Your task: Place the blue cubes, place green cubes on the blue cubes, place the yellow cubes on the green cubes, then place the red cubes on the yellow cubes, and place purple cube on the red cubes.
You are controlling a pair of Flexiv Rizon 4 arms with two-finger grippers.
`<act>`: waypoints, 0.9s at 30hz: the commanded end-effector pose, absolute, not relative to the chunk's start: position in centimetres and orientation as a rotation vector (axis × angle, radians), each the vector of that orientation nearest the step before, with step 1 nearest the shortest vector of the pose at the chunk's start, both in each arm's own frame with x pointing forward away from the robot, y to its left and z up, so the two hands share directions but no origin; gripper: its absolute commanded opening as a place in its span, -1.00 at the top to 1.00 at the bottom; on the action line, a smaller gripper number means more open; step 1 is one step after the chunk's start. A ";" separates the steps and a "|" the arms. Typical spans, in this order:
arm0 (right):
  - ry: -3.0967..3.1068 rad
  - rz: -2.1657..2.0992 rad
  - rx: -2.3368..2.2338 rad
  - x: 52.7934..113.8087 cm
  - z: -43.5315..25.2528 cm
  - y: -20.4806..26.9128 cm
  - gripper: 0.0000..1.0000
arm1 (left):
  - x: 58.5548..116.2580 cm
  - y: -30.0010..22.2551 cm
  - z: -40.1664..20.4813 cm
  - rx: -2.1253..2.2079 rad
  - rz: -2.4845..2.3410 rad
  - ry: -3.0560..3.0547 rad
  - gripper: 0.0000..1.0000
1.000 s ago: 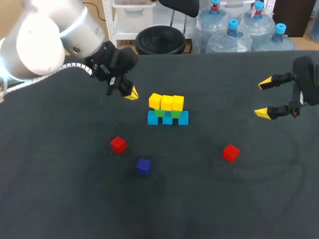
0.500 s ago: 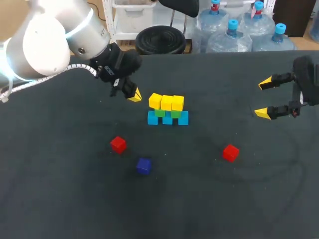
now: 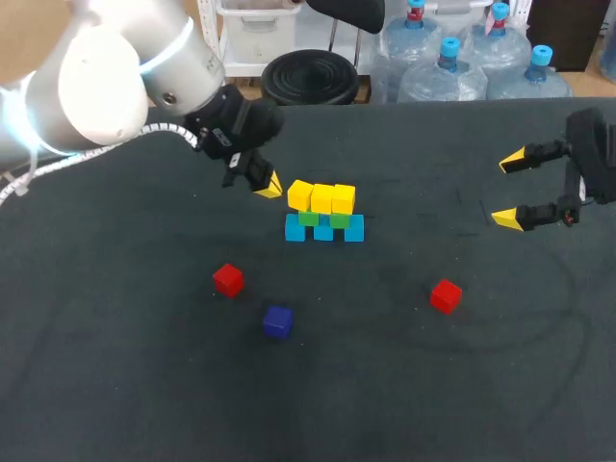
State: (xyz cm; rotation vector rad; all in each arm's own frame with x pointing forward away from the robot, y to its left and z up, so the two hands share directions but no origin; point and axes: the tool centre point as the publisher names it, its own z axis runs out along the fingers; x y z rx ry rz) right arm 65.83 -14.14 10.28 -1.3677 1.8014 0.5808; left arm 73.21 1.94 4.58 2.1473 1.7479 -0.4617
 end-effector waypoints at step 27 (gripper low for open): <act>1.799 0.581 -1.367 65.9 10.2 -14.1 -1.00 | 72.7 0.9 4.6 2.173 -0.466 1.750 1.00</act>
